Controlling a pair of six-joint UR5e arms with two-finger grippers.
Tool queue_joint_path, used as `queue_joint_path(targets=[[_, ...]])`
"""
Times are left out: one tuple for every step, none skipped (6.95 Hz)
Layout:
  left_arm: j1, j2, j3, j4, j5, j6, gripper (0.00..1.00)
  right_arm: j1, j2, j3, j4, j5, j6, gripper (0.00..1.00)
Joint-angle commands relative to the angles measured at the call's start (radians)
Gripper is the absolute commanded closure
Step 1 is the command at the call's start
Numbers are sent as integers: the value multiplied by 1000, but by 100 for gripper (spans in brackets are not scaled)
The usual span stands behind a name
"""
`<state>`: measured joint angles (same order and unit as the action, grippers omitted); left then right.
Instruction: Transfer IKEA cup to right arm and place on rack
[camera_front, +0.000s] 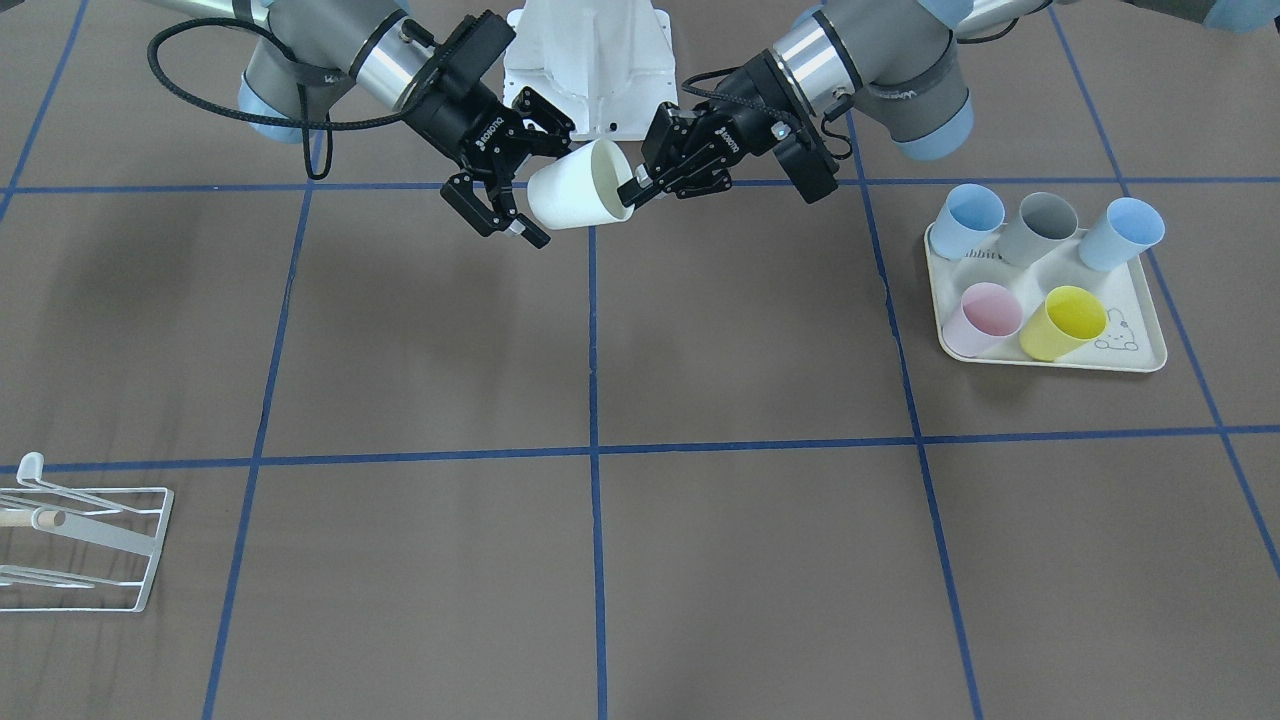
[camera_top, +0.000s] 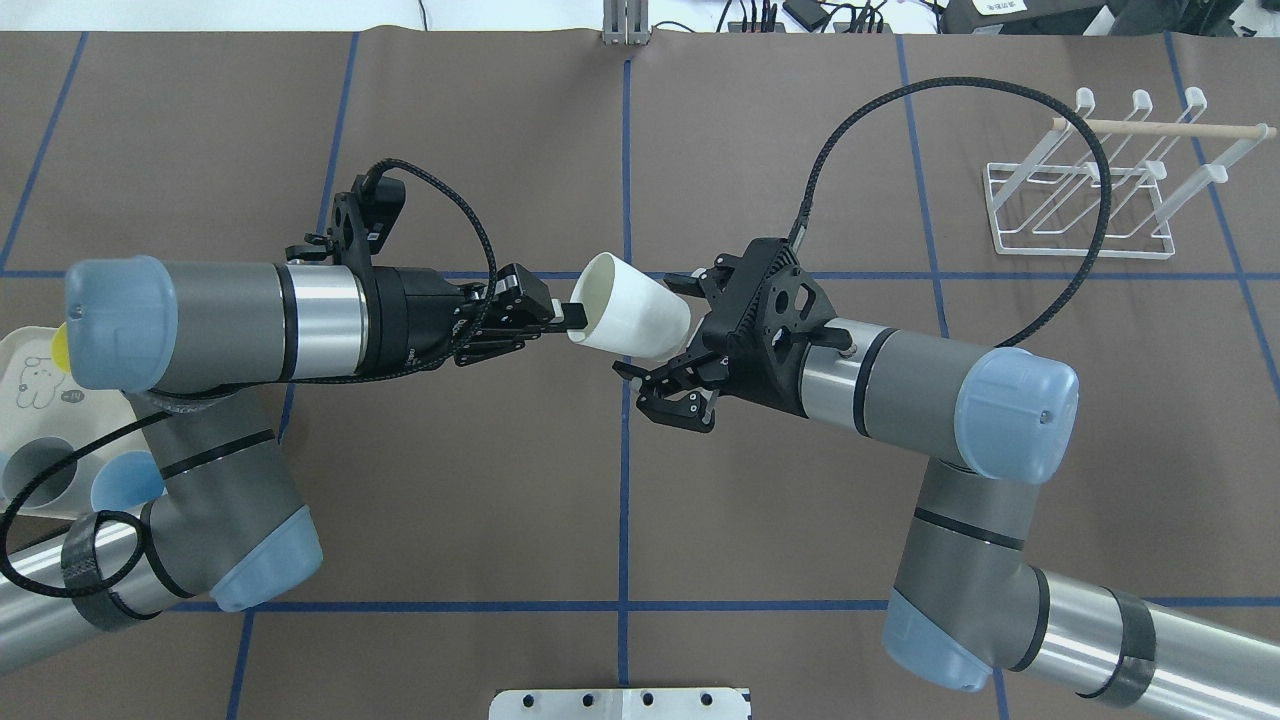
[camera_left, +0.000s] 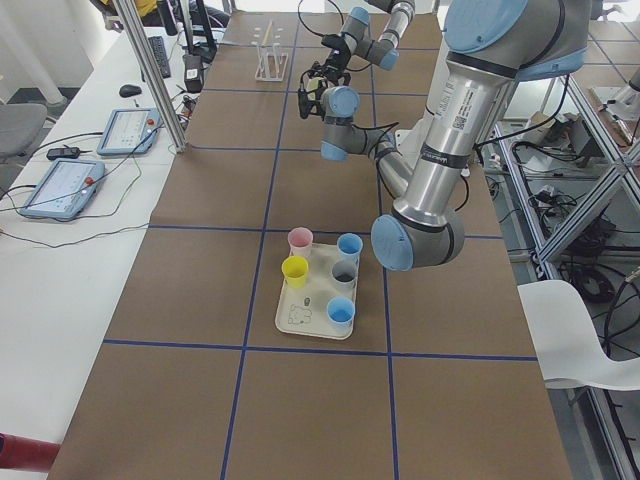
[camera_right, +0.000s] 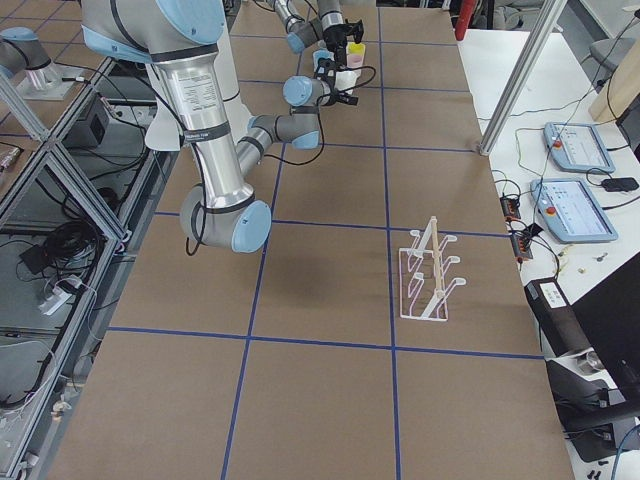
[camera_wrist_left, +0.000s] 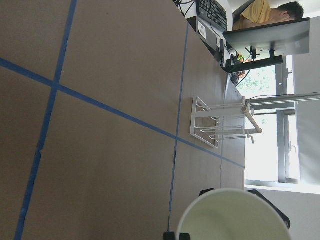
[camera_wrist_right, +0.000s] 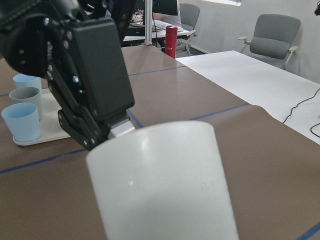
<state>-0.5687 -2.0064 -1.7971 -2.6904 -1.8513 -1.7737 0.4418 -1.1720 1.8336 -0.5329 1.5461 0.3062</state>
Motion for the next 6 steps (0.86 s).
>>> queue_joint_path(targets=[[12, 0, -1, 0, 1, 2, 100, 0, 0, 1, -1, -1, -4, 4], [13, 1, -1, 1, 3, 2, 100, 0, -1, 1, 1, -1, -4, 4], [15, 1, -1, 1, 3, 2, 100, -2, -2, 1, 1, -1, -4, 5], [13, 1, -2, 0, 3, 2, 100, -5, -2, 1, 1, -1, -4, 6], [13, 5, -2, 1, 3, 2, 100, -6, 0, 3, 1, -1, -4, 15], [13, 8, -2, 0, 3, 2, 100, -6, -1, 3, 1, -1, -4, 18]])
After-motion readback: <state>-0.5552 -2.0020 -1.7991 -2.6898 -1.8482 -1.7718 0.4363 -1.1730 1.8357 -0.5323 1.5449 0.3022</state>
